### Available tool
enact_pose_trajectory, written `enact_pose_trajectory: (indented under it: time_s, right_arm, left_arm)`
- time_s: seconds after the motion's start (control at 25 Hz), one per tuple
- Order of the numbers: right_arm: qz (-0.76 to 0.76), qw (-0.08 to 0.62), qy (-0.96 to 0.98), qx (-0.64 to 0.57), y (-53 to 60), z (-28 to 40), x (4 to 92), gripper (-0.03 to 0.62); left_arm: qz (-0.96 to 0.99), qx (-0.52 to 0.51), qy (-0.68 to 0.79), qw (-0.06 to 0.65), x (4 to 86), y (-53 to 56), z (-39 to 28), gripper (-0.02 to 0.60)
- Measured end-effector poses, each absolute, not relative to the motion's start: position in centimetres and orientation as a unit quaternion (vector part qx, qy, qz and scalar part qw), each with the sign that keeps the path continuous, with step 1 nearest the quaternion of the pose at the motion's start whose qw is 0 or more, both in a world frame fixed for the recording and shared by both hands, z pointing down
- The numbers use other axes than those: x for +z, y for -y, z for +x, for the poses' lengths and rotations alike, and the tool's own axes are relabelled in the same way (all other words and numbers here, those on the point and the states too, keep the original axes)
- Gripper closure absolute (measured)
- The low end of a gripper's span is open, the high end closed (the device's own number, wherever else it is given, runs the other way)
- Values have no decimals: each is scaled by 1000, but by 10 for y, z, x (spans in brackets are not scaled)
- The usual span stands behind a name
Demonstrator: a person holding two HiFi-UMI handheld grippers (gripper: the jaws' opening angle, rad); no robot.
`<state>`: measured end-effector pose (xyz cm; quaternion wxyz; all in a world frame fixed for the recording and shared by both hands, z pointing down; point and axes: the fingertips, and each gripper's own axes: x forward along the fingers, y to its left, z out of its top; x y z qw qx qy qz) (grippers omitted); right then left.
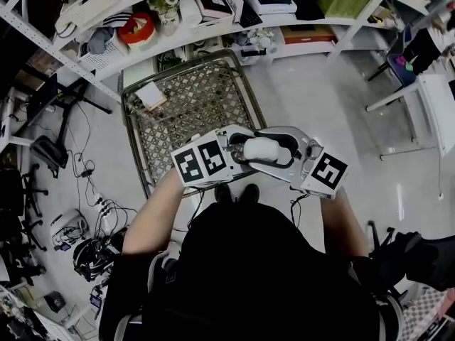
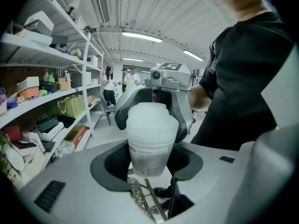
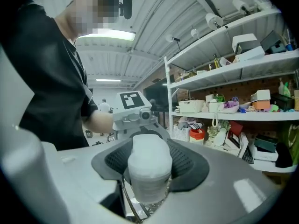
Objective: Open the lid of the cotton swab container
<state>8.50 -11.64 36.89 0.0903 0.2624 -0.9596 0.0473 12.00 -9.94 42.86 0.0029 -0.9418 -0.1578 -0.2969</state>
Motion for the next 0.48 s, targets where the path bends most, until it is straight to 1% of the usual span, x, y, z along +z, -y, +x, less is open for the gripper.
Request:
enact_pose_trajectory:
  time_s: [0.48]
  right_arm:
    - [297,96,948,67,116,82,371,355]
  left_arm:
    - [-934,-312,175,-20,438,95,120,380]
